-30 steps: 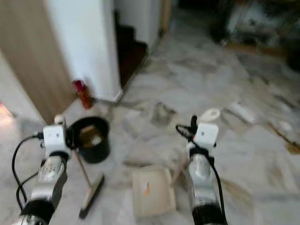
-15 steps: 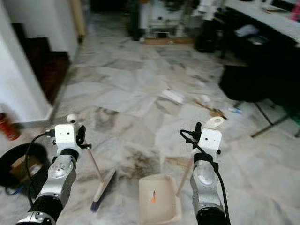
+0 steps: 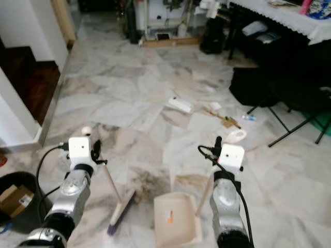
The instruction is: Sweep floor
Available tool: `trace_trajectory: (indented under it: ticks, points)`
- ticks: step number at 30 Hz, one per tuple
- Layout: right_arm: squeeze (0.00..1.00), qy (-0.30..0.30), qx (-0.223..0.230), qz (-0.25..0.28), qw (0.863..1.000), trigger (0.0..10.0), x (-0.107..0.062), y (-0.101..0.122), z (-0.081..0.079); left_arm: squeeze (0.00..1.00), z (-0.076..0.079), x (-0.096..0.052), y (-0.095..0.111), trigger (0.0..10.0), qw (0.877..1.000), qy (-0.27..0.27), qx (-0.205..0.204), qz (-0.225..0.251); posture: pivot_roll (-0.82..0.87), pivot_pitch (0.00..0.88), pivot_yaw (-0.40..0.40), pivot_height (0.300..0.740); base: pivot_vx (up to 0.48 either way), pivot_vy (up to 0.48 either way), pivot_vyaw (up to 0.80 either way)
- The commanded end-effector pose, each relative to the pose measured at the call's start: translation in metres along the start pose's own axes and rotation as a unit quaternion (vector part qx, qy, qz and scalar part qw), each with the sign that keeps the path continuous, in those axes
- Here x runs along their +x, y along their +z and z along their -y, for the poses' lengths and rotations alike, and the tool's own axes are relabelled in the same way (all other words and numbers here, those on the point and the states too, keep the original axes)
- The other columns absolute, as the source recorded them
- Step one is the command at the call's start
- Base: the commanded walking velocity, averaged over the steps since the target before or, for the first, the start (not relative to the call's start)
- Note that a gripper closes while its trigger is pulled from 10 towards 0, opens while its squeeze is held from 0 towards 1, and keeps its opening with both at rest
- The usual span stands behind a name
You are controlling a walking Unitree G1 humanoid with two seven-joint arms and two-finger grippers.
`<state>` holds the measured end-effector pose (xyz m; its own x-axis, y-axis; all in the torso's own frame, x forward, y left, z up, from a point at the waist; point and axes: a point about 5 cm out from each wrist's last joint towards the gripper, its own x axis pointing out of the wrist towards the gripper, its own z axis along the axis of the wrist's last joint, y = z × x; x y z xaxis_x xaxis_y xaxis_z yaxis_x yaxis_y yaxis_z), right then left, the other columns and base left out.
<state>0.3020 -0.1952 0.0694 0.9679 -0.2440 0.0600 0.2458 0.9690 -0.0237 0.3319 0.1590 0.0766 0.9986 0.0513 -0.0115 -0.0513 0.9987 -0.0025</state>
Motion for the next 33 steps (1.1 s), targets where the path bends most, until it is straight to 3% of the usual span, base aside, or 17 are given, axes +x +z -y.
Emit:
trace_trajectory:
  ticks: [1, 22, 26, 33]
  points:
    - [0.0, 0.013, 0.01, 0.029, 0.999, 10.0, 0.005, 0.012, -0.009, 0.0, -0.009, 0.004, 0.01, 10.0, 1.0, 0.015, 0.005, 0.026, -0.06, 0.0, -0.014, 0.74, 0.322, 0.0, 0.0]
    - [0.0, 0.038, 0.002, 0.05, 0.998, 10.0, 0.01, 0.021, -0.013, 0.0, -0.013, 0.006, 0.011, 10.0, 0.999, 0.034, -0.001, 0.034, -0.06, 0.0, -0.031, 0.74, 0.331, 0.0, 0.0]
    - [0.0, 0.046, -0.002, 0.055, 0.997, 10.0, 0.011, 0.023, -0.015, 0.0, -0.012, 0.007, 0.012, 10.0, 0.999, 0.033, -0.003, 0.037, -0.05, 0.0, -0.029, 0.74, 0.337, 0.0, 0.51]
    - [0.0, 0.04, 0.018, 0.06, 0.997, 10.0, 0.018, 0.029, -0.017, 0.0, -0.013, 0.012, 0.021, 10.0, 0.998, 0.033, -0.001, 0.048, -0.03, 0.0, -0.033, 0.74, 0.336, 0.0, 0.0]
